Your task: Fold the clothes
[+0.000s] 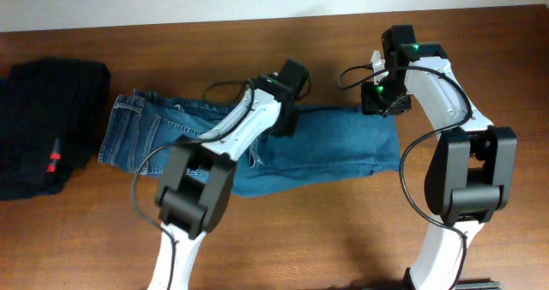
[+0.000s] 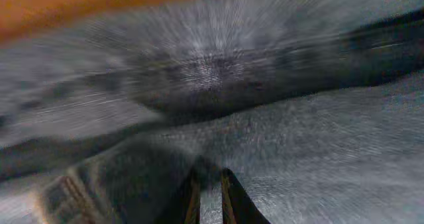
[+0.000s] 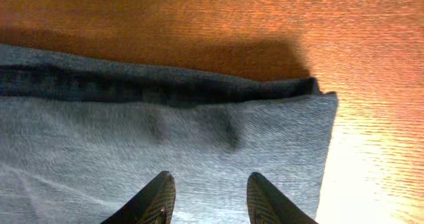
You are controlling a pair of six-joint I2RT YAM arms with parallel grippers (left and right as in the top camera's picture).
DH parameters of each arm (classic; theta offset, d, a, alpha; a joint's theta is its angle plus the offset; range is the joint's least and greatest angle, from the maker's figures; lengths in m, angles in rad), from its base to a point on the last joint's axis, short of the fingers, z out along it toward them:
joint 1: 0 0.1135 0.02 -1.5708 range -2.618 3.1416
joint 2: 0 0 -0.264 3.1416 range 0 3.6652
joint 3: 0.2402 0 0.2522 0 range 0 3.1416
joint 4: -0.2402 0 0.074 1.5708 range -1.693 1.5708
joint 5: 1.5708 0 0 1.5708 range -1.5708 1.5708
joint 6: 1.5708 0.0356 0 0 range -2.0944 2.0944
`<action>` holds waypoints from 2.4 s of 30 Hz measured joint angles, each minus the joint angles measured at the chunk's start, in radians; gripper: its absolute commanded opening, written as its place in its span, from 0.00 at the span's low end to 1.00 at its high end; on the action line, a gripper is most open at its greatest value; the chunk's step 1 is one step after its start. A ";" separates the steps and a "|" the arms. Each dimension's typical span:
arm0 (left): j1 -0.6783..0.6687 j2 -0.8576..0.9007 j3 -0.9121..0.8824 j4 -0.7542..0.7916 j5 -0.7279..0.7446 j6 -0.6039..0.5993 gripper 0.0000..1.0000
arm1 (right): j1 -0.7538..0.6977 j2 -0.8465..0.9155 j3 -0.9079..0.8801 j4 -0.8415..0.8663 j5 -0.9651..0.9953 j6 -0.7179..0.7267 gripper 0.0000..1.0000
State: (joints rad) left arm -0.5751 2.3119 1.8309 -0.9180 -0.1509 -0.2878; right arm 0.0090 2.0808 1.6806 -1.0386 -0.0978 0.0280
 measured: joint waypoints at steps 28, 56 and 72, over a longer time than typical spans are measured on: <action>0.177 -0.095 0.590 -0.542 -0.061 0.015 0.84 | -0.013 0.000 -0.029 -0.058 0.015 0.031 1.00; 0.414 -0.122 0.600 -0.654 -0.055 0.007 0.85 | -0.228 -0.012 -0.268 -0.029 -0.282 -0.111 0.90; 0.414 -0.122 0.600 -0.642 -0.056 0.007 0.85 | -0.238 -0.052 -0.401 0.063 -0.342 -0.143 0.04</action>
State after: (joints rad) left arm -0.1612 2.1899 2.4306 -1.5604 -0.2066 -0.2806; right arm -0.2287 2.0289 1.2793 -0.9752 -0.4400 -0.1154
